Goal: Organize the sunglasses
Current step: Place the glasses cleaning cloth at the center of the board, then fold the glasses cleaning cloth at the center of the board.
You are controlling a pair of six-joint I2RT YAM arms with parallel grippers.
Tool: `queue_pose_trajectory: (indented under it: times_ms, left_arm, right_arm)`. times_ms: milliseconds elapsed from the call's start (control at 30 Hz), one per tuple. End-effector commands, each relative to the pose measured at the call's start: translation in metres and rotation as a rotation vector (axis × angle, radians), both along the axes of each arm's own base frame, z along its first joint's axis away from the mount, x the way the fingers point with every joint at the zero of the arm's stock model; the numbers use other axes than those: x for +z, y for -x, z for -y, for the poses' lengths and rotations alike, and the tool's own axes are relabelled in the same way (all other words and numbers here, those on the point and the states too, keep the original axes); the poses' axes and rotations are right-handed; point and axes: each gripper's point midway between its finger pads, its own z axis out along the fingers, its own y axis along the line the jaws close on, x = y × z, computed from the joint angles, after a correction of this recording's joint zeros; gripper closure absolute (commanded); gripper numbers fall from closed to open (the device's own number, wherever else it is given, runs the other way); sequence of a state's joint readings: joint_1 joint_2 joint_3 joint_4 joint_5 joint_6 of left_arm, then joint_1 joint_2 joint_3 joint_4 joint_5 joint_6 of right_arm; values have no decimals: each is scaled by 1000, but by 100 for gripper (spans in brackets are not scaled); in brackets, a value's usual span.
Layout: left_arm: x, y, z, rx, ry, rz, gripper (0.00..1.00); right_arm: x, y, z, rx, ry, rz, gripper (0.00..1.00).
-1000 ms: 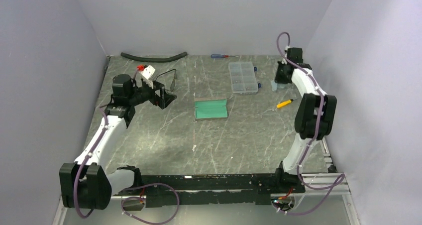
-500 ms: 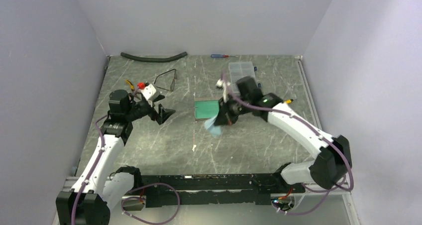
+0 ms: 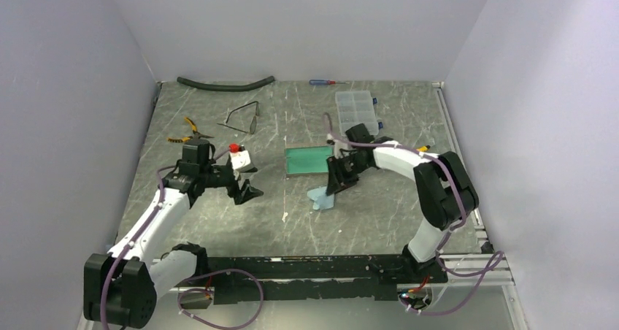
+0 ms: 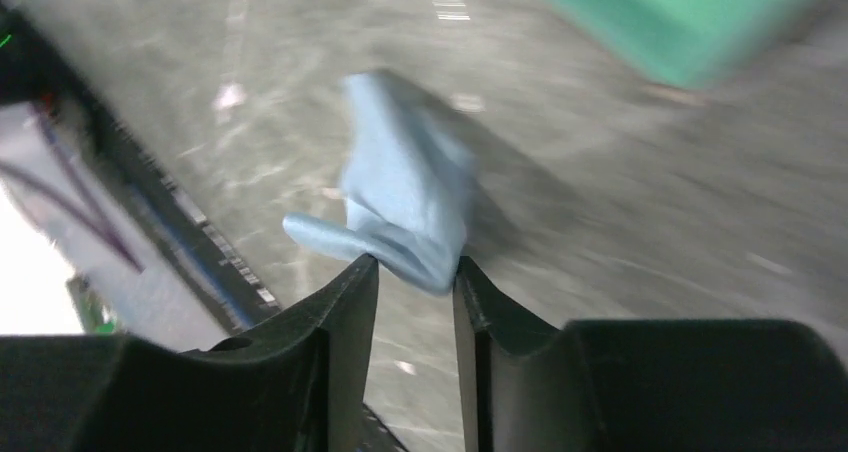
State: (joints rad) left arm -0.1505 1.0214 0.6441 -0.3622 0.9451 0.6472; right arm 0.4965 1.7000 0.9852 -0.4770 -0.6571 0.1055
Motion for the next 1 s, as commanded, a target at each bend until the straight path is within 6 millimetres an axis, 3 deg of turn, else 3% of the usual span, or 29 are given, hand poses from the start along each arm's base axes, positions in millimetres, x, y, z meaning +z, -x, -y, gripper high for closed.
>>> queue_pose_trajectory:
  times_ms: [0, 100, 267, 333, 500, 700, 967]
  left_arm:
    - [4, 1, 16, -63, -4, 78, 19]
    - [2, 5, 23, -92, -4, 69, 19]
    - [-5, 7, 33, -121, 4, 65, 19]
    - [-7, 6, 36, -128, 2, 71, 19]
    - [-9, 5, 43, -150, 4, 96, 19]
    - [-8, 6, 44, -163, -3, 104, 19]
    - [-7, 4, 45, -154, -4, 100, 20]
  right_arm:
    - [-4, -39, 66, -196, 256, 63, 58]
    - [1, -47, 103, -306, 435, 116, 53]
    - [13, -34, 123, -462, 525, 135, 50]
    - [24, -27, 110, -490, 478, 205, 52]
    - [47, 3, 29, -485, 179, 322, 53]
    - [35, 10, 14, -451, 229, 445, 54]
    - [-1, 18, -1, -370, 289, 418, 57]
